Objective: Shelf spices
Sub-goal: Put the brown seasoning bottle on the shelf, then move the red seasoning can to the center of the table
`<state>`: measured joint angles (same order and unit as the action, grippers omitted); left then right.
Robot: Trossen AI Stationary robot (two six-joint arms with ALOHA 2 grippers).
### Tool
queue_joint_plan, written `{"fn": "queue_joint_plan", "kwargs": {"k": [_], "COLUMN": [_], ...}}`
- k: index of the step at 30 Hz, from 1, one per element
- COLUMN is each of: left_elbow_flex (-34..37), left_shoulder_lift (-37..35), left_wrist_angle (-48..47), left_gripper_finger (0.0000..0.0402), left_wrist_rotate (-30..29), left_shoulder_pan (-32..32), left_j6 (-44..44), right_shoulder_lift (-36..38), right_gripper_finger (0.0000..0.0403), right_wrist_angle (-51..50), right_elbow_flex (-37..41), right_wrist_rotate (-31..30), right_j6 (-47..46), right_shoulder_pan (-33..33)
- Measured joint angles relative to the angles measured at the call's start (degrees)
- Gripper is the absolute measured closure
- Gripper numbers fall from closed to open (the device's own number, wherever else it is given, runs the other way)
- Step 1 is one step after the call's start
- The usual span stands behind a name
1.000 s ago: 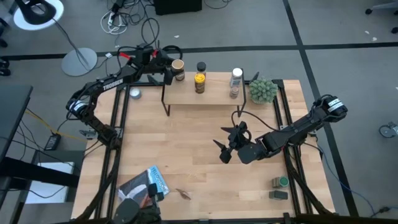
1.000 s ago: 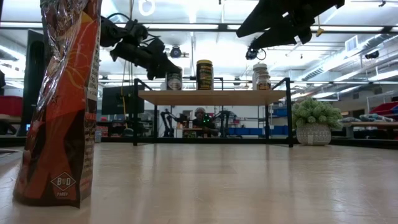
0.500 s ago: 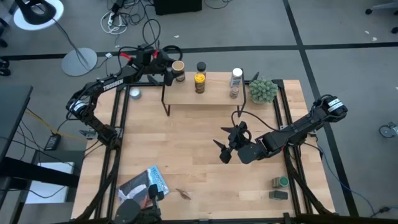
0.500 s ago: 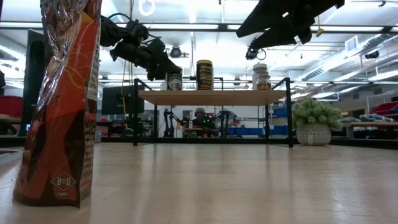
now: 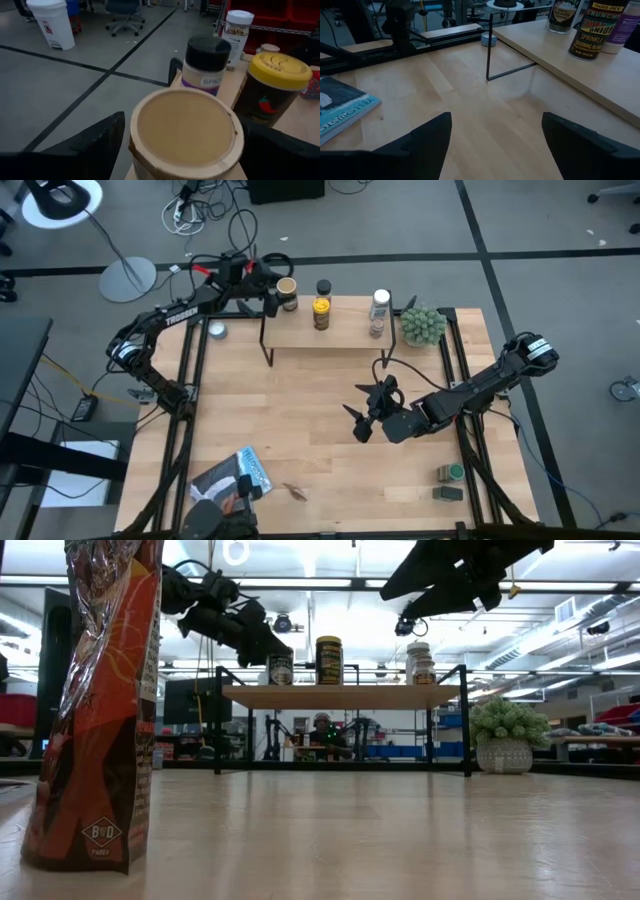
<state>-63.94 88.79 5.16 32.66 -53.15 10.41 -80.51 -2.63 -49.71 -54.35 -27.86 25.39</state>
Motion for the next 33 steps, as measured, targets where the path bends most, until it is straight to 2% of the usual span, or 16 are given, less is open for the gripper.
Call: {"fn": "queue_joint_plan", "kwargs": {"k": [18,22,25,27,33], "left_elbow_flex": [-7.16,-8.93,-10.25,-10.93,-12.15], "left_shoulder_lift": [0.0,0.0,0.0,0.01,0.0], "left_wrist_angle": [-0.34,-0.45,-0.85,-1.72,-3.28], "left_gripper_finger": [0.0053,0.0053,0.0053,0.0053,0.0053], "left_wrist_rotate": [-0.07,-0.08,-0.02,1.72,13.85], "left_shoulder_pan": [0.0,0.0,-0.02,-0.02,0.25], "left_j6": [-0.39,-4.84,-11.69,-13.57,-15.23], "right_shoulder_lift": [0.0,0.0,0.0,0.0,0.0], "right_gripper_finger": [0.0095,0.0095,0.0096,0.0096,0.0096], "right_wrist_angle": [0.04,0.02,0.02,0.04,0.04], "right_elbow_flex": [0.0,0.0,0.0,0.0,0.0], "right_wrist_rotate": [-0.02,-0.02,-0.02,-0.02,-0.02], "right_j6": [-0.13,-0.09,-0.07,0.11,0.78], "right_shoulder_pan": [0.0,0.0,0.0,0.0,-0.02]}}
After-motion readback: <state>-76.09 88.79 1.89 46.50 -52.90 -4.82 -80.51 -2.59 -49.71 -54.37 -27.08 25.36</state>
